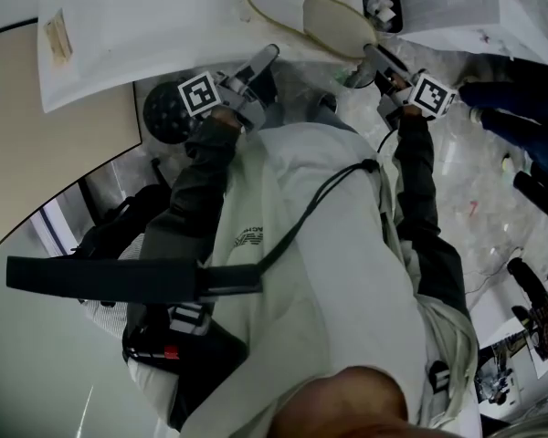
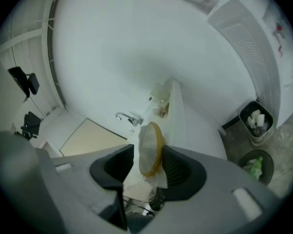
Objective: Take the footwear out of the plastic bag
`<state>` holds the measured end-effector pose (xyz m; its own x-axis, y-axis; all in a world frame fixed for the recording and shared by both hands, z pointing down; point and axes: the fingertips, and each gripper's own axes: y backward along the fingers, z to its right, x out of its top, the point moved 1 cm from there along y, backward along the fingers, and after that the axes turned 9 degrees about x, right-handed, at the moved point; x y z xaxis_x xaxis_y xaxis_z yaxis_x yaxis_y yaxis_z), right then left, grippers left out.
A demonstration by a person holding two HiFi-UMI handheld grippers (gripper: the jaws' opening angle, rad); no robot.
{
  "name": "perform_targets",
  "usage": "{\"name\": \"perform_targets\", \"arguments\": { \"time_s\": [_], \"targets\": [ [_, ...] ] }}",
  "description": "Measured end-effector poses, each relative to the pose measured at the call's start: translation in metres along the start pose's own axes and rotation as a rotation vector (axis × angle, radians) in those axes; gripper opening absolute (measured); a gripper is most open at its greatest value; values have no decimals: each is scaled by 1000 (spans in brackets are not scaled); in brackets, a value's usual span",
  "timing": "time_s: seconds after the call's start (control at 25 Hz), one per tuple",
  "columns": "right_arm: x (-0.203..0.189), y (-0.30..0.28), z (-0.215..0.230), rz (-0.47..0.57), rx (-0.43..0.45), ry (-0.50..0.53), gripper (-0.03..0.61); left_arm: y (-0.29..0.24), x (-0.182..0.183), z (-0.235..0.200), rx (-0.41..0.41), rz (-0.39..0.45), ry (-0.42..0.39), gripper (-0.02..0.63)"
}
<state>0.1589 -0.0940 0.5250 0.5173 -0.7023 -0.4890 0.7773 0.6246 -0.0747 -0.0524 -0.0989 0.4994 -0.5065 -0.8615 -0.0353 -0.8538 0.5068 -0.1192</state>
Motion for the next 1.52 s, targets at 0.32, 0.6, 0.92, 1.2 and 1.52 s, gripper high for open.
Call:
{"name": "perform_targets", "arguments": {
  "time_s": [0.32, 0.6, 0.92, 1.2, 1.52],
  "targets": [
    [-40, 16, 18, -237, -232, 196, 238, 17, -14, -19, 135, 28, 32, 230],
    [-9, 54, 5, 84, -174, 152, 238, 56, -29, 1, 12, -58, -67, 219],
    [32, 81, -69, 280, -71, 319, 230, 62, -1, 66, -212, 128, -226, 0],
    [39, 33, -147, 249, 59, 481, 199, 36, 4, 105, -311, 180, -303, 0],
    [5, -11, -158, 221, 67, 446, 69, 16, 6, 109, -238, 240, -457, 0]
  ]
}}
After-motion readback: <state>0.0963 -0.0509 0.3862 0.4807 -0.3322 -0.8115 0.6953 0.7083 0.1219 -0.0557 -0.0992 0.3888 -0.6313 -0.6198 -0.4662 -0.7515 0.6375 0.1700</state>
